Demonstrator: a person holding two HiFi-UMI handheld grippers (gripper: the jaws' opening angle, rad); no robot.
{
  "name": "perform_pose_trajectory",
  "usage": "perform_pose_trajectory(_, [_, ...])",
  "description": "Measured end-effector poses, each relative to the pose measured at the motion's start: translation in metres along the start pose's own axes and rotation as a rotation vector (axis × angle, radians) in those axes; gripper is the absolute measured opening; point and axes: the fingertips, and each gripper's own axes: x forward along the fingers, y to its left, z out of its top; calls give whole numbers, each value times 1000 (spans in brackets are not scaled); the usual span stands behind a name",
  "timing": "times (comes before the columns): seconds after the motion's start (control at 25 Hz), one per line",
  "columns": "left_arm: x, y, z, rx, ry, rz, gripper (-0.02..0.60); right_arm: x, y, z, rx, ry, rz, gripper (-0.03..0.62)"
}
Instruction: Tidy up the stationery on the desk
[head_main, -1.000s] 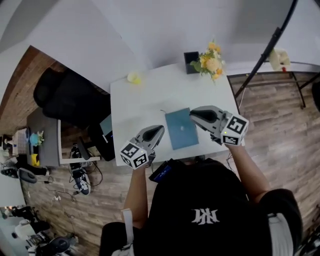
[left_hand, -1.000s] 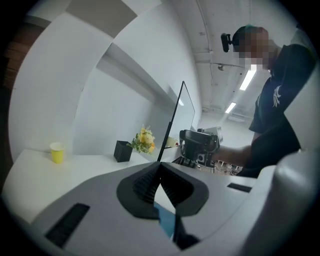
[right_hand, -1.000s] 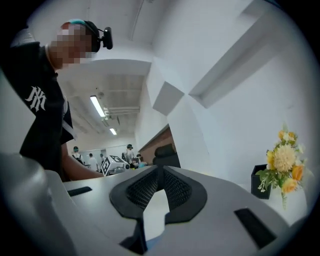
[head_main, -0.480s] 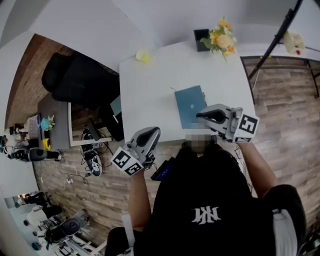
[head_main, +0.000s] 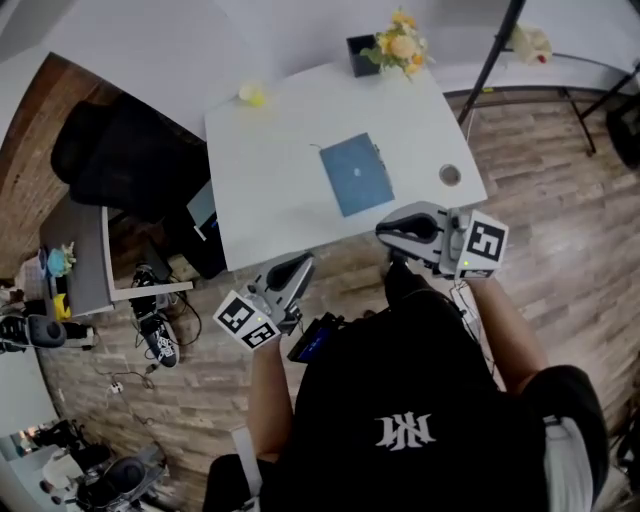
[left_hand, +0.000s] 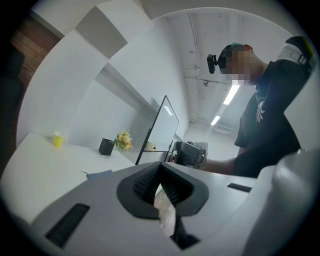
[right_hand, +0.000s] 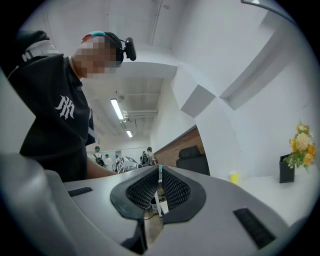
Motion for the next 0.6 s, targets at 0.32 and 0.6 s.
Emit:
perform_pose_trajectory(0.32, [-84,-58,-80,-69,31,-4,3,-27,98,-35,12,79,-98,48])
perform_pose_trajectory(0.6, [-93,-90,-90,-88,9,-26,3,-47,137,-46,10,135,-92,44])
